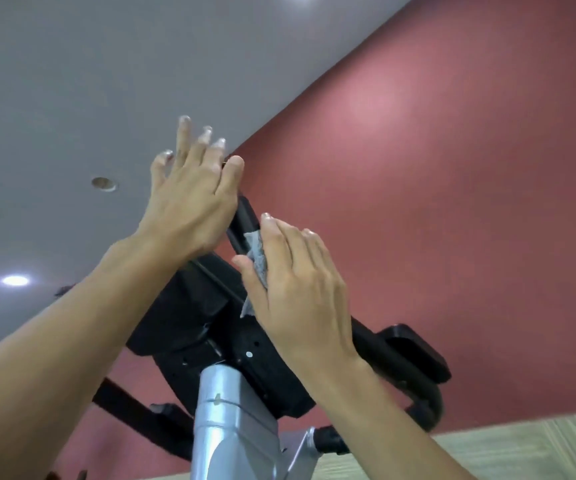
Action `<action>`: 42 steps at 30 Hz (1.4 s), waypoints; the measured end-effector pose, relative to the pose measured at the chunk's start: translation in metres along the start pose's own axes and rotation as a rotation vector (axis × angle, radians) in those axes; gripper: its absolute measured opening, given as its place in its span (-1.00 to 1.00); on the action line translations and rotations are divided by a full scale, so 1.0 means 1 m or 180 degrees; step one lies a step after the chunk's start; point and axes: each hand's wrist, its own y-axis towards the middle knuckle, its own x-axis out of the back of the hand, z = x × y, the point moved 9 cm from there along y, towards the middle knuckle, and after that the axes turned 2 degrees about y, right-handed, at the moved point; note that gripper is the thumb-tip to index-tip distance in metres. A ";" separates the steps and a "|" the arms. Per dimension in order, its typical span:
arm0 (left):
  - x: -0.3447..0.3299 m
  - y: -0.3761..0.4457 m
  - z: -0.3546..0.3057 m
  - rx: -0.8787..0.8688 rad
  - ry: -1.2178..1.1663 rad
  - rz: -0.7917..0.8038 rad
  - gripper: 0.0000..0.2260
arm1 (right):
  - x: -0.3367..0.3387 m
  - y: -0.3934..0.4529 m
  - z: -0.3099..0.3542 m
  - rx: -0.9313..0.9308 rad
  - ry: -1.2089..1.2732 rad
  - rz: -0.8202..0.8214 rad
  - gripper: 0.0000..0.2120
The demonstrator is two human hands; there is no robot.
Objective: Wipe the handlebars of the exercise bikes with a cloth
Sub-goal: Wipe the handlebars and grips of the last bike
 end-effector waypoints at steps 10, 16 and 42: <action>-0.052 -0.078 -0.106 -0.1126 0.2031 0.0198 -0.39 | 0.016 -0.119 -0.105 0.0384 -0.0506 0.0111 -0.49; -0.067 -0.087 -0.121 -0.1307 0.2498 0.0505 -0.37 | 0.020 -0.168 -0.148 0.0588 -0.0794 0.0458 -0.35; -0.087 -0.102 -0.151 -0.1312 0.2376 -0.0366 -0.48 | 0.022 -0.164 -0.142 0.0665 -0.0557 -0.0316 -0.38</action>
